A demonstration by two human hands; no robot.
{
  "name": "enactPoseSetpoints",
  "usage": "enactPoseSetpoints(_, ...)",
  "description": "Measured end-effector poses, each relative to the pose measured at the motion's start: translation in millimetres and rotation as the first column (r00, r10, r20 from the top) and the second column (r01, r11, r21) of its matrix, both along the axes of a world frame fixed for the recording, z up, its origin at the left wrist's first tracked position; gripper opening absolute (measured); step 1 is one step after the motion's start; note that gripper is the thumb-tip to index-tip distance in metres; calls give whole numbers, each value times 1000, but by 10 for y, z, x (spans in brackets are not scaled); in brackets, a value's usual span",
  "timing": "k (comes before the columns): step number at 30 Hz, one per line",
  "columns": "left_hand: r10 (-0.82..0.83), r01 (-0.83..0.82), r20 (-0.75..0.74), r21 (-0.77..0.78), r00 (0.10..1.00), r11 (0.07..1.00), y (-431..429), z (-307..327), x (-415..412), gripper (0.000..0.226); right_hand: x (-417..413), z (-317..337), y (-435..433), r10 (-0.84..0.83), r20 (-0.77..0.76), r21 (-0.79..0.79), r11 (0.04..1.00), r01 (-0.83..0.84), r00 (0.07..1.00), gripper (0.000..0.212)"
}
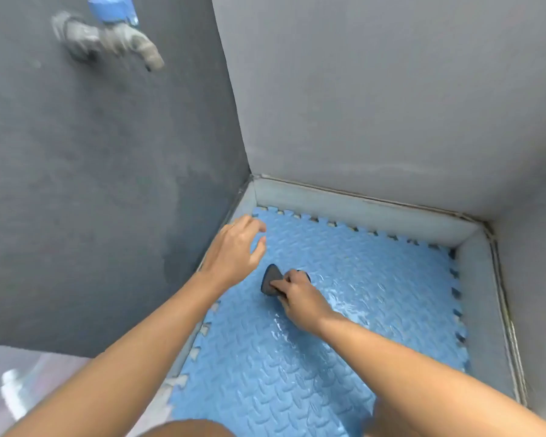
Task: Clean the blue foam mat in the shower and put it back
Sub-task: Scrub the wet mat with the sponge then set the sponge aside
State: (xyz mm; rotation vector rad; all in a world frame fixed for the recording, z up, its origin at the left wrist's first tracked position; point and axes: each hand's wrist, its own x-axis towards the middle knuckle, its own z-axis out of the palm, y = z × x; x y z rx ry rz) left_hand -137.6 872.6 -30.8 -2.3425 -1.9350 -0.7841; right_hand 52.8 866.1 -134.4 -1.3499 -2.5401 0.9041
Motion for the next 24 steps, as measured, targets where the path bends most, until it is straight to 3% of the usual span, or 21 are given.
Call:
enactPoseSetpoints(2, 31, -26, 13, -255, 999, 967, -110, -795, -137, 41, 123, -438, -260, 186, 123, 42, 980, -193, 975, 46)
enactPoseSetpoints(4, 55, -58, -21, -435, 998, 898, -267, -1395, -243, 57, 281, -671, -355, 229, 171, 117, 961, -251, 958, 53)
enactPoseSetpoints(6, 64, -96, -82, -494, 995, 864, -425, -1808, -317, 66, 496, -730, -259, 113, 150, 154, 979, -136, 982, 54)
enactPoseSetpoints(9, 72, -133, -153, -438, 986, 889, -574, -2091, -351, 63, 1077, -724, 156, -244, 125, 209, 954, 215, 962, 45)
enactPoseSetpoints(11, 99, -142, -126, -393, 987, 908, -625, -2135, -318, 61, 1614, -722, 499, -496, 156, 223, 860, 459, 854, 43)
enactPoseSetpoints(13, 130, -151, -83, -348, 988, 925, -651, -2163, -283, 60, 2112, -753, 792, -705, 175, 227, 708, 669, 687, 45)
enactPoseSetpoints(15, 138, -146, -49, -318, 989, 937, -656, -2178, -263, 60, 2373, -766, 1001, -834, 197, 222, 550, 805, 515, 46)
enactPoseSetpoints(17, 136, -141, -36, -303, 990, 943, -650, -2192, -259, 59, 2271, -787, 1130, -873, 217, 204, 479, 854, 437, 46)
enactPoseSetpoints(20, 138, -144, -41, -301, 990, 943, -652, -2203, -259, 60, 1591, -835, 1219, -826, 172, 178, 562, 808, 537, 43)
enactPoseSetpoints(24, 147, -151, -36, -319, 989, 936, -660, -2212, -268, 60, 271, -831, 1174, -539, 95, 157, 839, 522, 837, 38)
